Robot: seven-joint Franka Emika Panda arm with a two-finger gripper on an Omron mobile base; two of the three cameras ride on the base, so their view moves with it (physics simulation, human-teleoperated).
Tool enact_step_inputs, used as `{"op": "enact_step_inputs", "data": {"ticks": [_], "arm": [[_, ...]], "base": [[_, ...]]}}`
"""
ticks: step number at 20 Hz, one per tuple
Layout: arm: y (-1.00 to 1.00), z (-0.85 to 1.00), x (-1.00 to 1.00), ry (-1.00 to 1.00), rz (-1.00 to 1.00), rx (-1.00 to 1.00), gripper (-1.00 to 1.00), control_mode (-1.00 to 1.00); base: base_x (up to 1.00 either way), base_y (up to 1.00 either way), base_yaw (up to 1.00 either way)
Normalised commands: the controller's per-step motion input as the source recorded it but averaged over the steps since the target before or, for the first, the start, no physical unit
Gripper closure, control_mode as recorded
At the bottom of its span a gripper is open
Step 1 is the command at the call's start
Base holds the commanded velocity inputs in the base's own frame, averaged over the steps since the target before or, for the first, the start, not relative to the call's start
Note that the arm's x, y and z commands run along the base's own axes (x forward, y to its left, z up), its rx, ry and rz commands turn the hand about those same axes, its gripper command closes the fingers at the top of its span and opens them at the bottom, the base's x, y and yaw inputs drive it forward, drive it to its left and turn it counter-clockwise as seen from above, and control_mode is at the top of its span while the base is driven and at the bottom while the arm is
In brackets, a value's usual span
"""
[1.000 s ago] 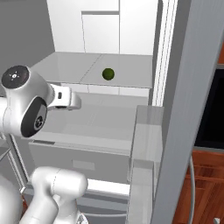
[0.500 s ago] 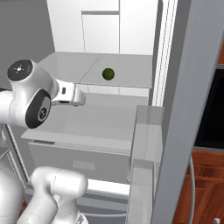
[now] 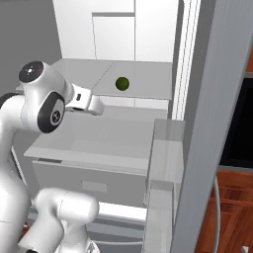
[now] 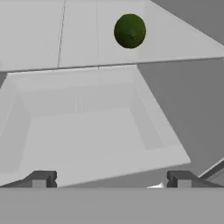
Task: Open the fridge, remove the pear, lime, and steak, and place them on any counter.
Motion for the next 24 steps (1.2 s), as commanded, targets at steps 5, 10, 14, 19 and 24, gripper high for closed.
{"op": "enact_step_inputs", "data": {"ticks": [5,10,14,19,24], "arm": [[-0.27,0.01,0.36,0.00,-0.10,0.03,-1.00,-1.00],[-0.23,0.19,0.41,0.00,-0.08,0.04,-1.00,-1.00],[-0.24,0.20,0.44,0.00,-0.06,0.04,-1.00,-1.00],[-0.22,0.14,0.53,0.00,-0.04,0.05,-1.00,-1.00],[-0.09,0.03,0.63,0.00,-0.01,0.03,-1.00,-1.00]], "base": [[0.00,0.00,0.00],[0.00,0.00,0.00],[0.00,0.00,0.00],[0.00,0.00,0.00],[0.00,0.00,0.00]]}}
